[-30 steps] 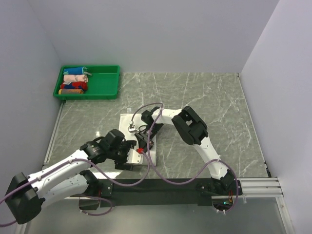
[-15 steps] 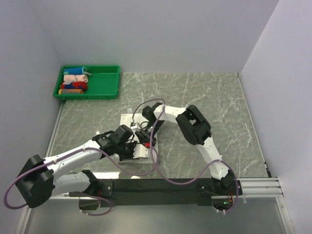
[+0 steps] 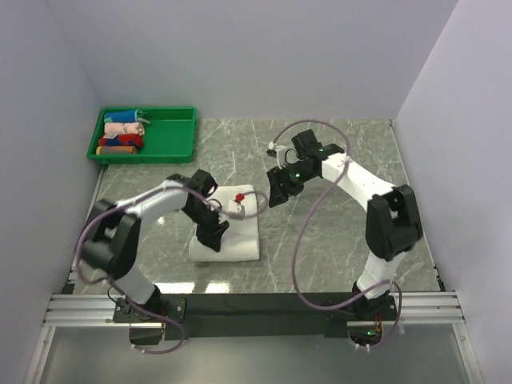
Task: Roll the towels
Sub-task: Roll the towel
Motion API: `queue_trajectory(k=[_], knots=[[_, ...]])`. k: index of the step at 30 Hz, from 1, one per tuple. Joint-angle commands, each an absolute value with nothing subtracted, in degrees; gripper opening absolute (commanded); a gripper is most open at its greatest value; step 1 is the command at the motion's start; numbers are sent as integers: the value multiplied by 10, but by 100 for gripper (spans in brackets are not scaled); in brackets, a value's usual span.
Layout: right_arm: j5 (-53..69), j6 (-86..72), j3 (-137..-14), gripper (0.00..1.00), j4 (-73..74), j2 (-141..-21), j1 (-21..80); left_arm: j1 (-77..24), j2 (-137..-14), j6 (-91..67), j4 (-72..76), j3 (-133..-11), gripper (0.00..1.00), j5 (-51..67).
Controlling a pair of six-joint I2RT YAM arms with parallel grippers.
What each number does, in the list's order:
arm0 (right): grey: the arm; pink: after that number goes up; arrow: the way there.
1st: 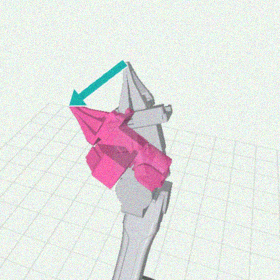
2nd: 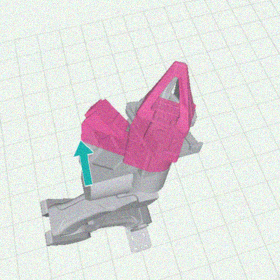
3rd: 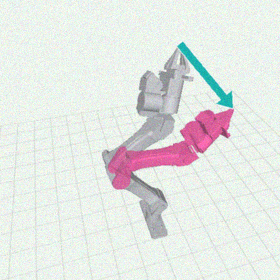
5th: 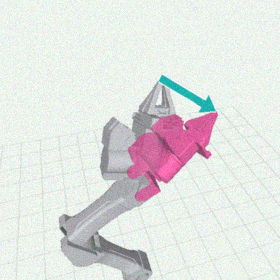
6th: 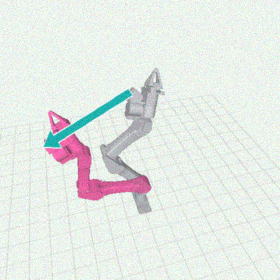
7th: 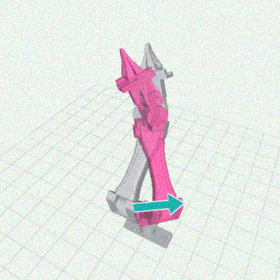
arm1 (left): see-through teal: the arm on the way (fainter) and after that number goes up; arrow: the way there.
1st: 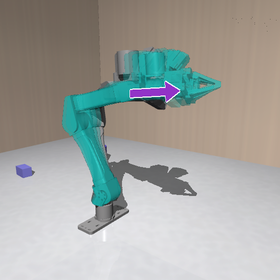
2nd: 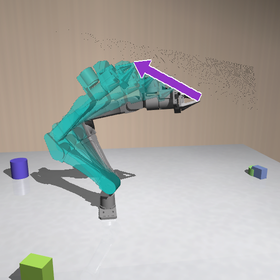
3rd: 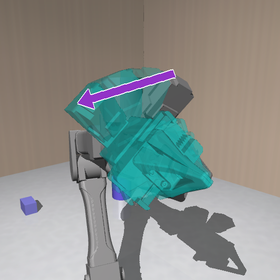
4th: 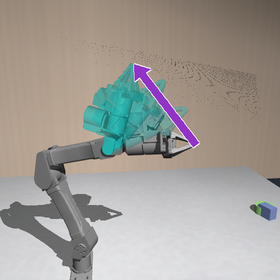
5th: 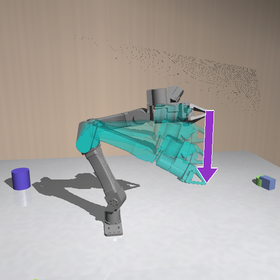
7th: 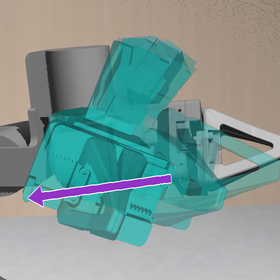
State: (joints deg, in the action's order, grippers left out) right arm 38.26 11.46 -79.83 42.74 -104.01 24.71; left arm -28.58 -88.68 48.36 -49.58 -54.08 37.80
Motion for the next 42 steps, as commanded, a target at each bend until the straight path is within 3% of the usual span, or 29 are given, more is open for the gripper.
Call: queue_trajectory(k=[1,12,14,16,21,32,34,35,36,38,42], knots=[[370,119,-781,66,388,-972,255,-237,-1003,507,-611,-592,1,398],[306,155,-677,66,352,-801,273,-176,-1239,543,-722,-840,6,397],[267,169,-663,69,334,-778,313,-172,-1265,547,-732,-866,6,396],[217,185,-661,77,326,-773,368,-171,-1281,549,-735,-879,7,389],[66,262,-671,80,280,-816,535,-167,-1311,556,-747,-902,11,381],[-44,349,-696,79,176,-1025,659,-156,-1332,556,-743,-906,12,374],[-23,351,-700,69,182,-1052,658,-155,-1328,556,-736,-902,9,374],[-13,351,-700,58,192,-1056,657,-155,-1326,558,-733,-895,8,372],[-3,347,-700,28,197,-1058,657,-151,-1322,558,-730,-891,9,369],[46,331,-698,0,217,-1053,647,-145,-1306,552,-710,-882,11,371],[160,307,-734,0,311,-1076,612,-110,-1278,541,-697,-882,30,399]])
